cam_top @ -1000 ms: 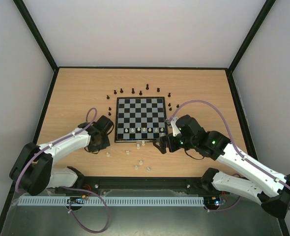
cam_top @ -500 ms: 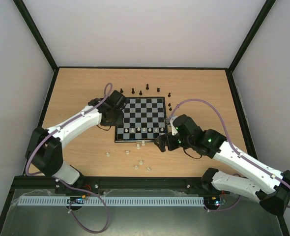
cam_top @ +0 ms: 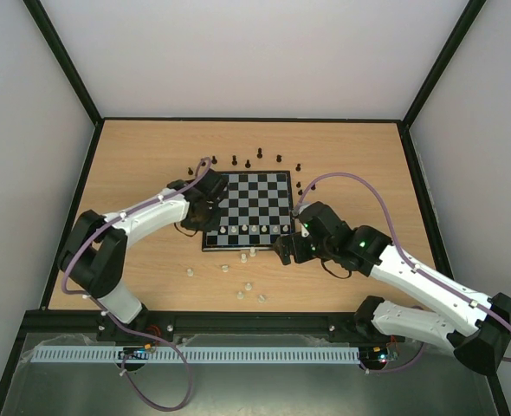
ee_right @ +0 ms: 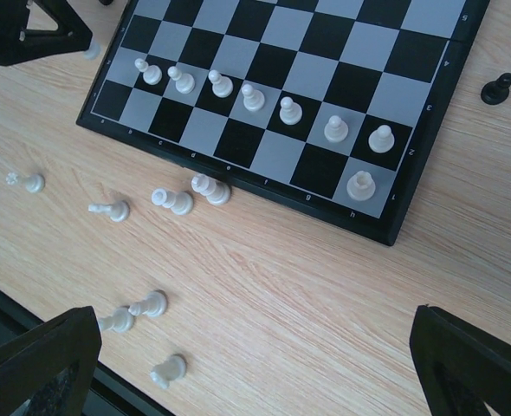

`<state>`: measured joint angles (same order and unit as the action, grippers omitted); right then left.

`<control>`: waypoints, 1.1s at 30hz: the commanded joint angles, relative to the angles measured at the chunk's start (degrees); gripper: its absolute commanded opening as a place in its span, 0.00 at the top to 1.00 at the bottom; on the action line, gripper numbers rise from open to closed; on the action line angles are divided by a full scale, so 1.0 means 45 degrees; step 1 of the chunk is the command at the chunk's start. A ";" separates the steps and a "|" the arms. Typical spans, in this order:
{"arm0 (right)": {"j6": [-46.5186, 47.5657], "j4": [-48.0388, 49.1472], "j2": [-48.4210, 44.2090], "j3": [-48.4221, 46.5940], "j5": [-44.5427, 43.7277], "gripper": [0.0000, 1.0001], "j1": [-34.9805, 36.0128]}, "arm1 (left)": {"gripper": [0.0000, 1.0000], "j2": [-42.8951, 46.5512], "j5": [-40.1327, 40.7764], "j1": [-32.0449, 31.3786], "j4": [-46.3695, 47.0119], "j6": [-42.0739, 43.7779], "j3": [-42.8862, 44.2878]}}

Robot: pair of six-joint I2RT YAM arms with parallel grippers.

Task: Set up the chess pieces on the board
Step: Place the chess piece on the chessboard.

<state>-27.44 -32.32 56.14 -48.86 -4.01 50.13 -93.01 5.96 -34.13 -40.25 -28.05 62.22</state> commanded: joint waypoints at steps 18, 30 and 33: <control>-0.0098 -0.0476 0.0169 -0.0030 -0.0276 0.01 0.0072 | 0.92 -0.1057 -0.0582 -0.0228 0.0924 0.0404 -0.0154; -0.0074 -0.0444 0.0181 -0.0015 -0.0173 0.01 0.0076 | 0.87 -0.1252 -0.0344 -0.0228 0.0933 0.0360 -0.0154; -0.0074 -0.0425 0.0198 -0.0011 -0.0146 0.01 0.0088 | 0.81 -0.1259 -0.0388 -0.0228 0.0910 0.0338 -0.0126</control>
<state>-27.66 -32.32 56.73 -48.86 -4.78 50.17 -97.43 3.70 -34.87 -35.51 -26.39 61.87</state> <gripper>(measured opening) 0.986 0.158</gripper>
